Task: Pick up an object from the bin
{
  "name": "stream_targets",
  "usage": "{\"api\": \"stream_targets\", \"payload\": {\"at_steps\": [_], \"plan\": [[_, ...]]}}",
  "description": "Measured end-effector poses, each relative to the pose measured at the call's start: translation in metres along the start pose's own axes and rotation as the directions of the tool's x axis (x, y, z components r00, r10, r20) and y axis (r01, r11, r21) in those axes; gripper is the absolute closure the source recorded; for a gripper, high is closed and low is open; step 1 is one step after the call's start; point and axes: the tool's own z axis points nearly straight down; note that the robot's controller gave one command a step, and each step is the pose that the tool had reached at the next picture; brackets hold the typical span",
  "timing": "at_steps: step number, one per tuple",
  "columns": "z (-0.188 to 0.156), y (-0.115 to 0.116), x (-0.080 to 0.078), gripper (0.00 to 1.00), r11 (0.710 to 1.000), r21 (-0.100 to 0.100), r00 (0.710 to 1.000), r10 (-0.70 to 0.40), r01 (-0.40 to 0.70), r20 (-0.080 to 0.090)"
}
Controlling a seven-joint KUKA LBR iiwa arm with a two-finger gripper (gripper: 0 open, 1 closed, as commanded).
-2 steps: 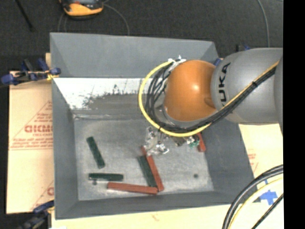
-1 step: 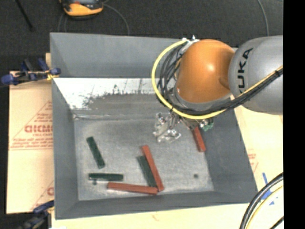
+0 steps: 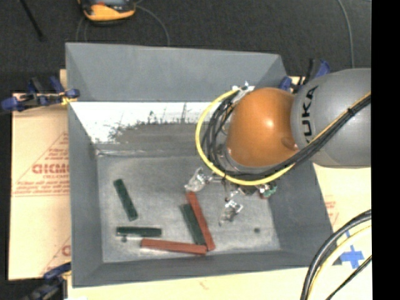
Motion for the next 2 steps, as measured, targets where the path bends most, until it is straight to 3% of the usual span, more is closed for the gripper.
{"api": "stream_targets", "payload": {"at_steps": [1, 2], "plan": [[0.000, 0.000, 0.000, 0.00, 1.000, 0.000, 1.000, 0.000, 0.000, 0.000], [0.056, 0.001, -0.038, 1.00, 0.958, 0.009, 0.958, -0.285, 0.285, -0.008]]}}
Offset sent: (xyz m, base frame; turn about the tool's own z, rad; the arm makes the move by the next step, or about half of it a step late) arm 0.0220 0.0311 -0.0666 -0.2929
